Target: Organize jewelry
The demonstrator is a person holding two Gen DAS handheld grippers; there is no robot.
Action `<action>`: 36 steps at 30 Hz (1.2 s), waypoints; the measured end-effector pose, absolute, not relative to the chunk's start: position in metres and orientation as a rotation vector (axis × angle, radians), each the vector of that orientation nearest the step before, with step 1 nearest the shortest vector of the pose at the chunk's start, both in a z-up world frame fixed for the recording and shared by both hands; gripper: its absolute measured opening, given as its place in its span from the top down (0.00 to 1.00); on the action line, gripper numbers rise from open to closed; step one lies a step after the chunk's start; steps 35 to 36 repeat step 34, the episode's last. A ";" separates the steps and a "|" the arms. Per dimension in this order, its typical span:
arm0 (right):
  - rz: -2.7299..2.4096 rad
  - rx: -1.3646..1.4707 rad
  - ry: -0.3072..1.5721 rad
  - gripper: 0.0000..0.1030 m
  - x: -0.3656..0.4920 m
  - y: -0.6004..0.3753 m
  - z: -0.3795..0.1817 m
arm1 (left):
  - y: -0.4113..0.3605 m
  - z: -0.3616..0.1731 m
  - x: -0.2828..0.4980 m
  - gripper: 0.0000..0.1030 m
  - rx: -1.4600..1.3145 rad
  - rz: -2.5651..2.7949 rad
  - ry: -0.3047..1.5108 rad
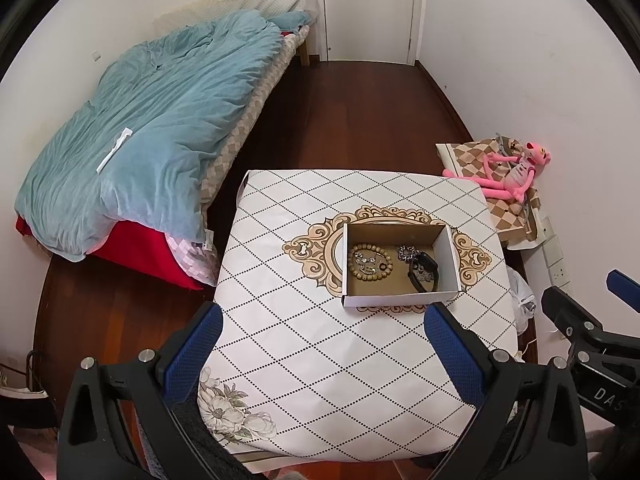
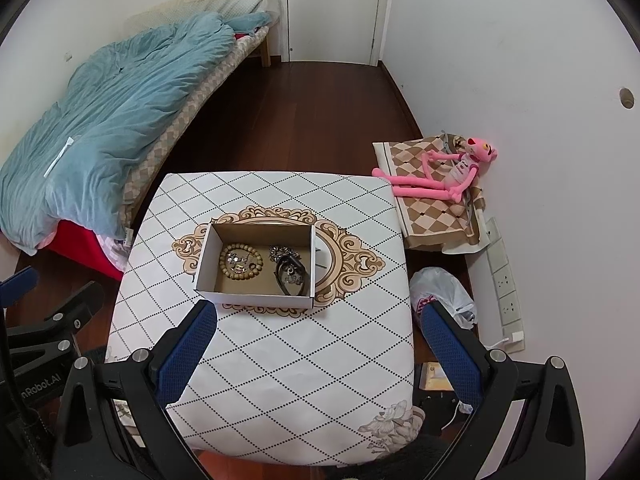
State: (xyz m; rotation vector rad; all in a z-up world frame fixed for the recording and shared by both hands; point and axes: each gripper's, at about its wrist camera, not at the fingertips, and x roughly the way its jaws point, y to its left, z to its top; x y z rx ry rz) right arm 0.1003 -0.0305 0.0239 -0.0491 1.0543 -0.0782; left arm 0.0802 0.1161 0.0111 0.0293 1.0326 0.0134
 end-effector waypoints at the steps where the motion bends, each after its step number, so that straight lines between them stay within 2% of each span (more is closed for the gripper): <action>1: -0.079 -0.048 1.054 0.00 0.100 -0.030 0.024 | 0.116 0.011 0.080 0.00 0.028 0.013 1.032; 36: -0.087 -0.057 1.060 0.00 0.101 -0.037 0.022 | 0.115 0.014 0.080 0.00 0.014 0.007 1.017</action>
